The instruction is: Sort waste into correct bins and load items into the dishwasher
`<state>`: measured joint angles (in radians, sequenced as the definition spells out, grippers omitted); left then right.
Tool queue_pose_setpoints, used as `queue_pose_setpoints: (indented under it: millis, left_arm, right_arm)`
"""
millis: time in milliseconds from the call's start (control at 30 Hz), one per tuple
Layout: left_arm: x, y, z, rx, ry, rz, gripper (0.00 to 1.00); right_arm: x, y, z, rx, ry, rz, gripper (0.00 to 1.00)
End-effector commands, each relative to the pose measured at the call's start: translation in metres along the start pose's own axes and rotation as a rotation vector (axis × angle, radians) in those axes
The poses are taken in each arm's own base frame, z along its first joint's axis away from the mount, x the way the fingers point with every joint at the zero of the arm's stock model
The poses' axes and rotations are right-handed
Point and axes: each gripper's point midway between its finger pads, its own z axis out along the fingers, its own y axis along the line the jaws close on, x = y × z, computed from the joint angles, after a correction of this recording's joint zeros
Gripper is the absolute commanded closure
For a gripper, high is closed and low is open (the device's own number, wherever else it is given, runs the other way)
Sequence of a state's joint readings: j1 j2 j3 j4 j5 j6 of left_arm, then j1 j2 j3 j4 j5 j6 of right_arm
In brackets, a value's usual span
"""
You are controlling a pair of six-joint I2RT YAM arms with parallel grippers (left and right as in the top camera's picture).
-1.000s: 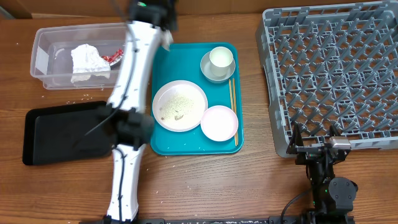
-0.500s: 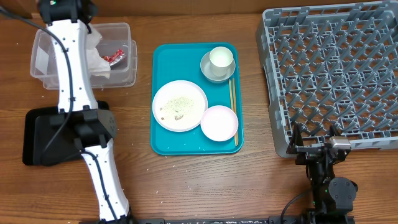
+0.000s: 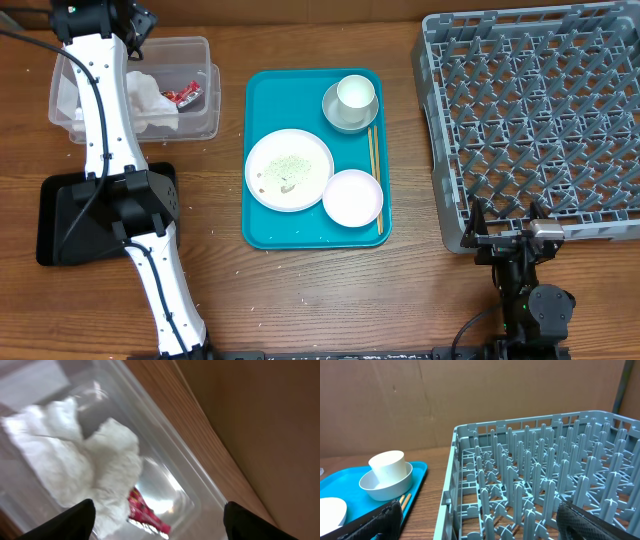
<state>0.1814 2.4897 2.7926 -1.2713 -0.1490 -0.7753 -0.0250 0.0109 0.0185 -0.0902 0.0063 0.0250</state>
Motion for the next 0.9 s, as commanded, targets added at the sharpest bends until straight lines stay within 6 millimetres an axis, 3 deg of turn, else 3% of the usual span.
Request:
queue_pose_setpoints:
  millis: [0, 100, 200, 433, 533, 700, 867]
  left_arm:
    - [0.033, -0.037, -0.005, 0.234, 0.171, 0.230, 0.25]
    - [0.066, -0.080, -0.027, 0.520, 0.256, 0.500, 0.24]
    - [0.107, -0.111, -0.057, 0.770, 0.323, 0.722, 0.23]
    - [0.170, -0.142, -0.097, 0.897, 0.407, 0.862, 0.21]
    - [0.198, -0.150, -0.102, 0.837, 0.396, 0.948, 0.20]
    - [0.237, -0.153, -0.090, 0.522, 0.275, 1.102, 0.19]
    - [0.240, -0.161, -0.094, 0.251, 0.045, 1.108, 0.16]
  right_arm:
    - [0.002, -0.001, 0.000, 0.002, -0.004, -0.007, 0.00]
    - [0.002, -0.001, 0.000, 0.002, -0.004, -0.007, 0.00]
    - [0.002, -0.001, 0.000, 0.002, -0.004, -0.006, 0.00]
    - [0.002, -0.001, 0.000, 0.002, -0.004, -0.006, 0.00]
    - [0.002, -0.001, 0.000, 0.002, -0.004, -0.006, 0.00]
    - [0.002, -0.001, 0.000, 0.002, -0.004, -0.006, 0.00]
    - [0.002, -0.001, 0.000, 0.002, -0.004, -0.006, 0.00]
